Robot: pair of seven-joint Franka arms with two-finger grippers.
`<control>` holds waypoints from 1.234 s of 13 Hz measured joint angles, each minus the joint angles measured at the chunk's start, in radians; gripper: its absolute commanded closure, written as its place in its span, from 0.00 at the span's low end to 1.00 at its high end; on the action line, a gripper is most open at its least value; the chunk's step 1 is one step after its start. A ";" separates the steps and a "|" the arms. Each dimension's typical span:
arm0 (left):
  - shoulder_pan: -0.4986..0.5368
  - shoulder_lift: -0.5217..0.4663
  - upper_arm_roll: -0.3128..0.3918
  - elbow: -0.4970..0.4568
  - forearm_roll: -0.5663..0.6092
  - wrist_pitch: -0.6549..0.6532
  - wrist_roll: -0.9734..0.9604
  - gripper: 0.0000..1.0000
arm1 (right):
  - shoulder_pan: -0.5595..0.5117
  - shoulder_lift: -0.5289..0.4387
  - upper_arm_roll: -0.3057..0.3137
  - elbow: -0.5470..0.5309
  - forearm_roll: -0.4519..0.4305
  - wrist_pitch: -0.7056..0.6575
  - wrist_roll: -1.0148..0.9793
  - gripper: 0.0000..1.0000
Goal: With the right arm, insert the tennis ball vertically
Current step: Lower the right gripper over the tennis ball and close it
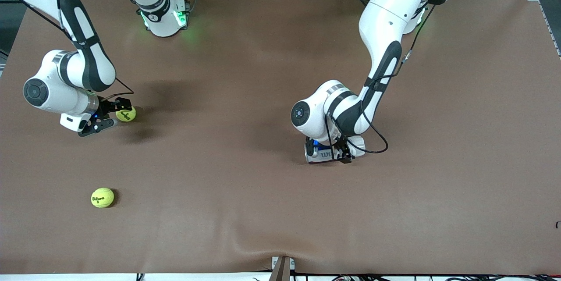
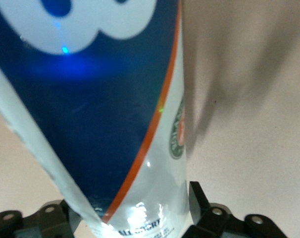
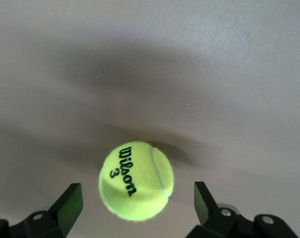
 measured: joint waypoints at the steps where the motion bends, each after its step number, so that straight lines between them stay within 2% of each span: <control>1: 0.000 0.000 0.000 0.000 0.000 0.000 0.000 0.18 | -0.001 0.008 0.000 -0.006 0.000 0.013 0.000 0.00; 16: 0.002 -0.026 0.000 0.007 0.000 0.000 0.000 0.24 | 0.000 0.051 0.001 -0.034 0.001 0.048 0.000 0.00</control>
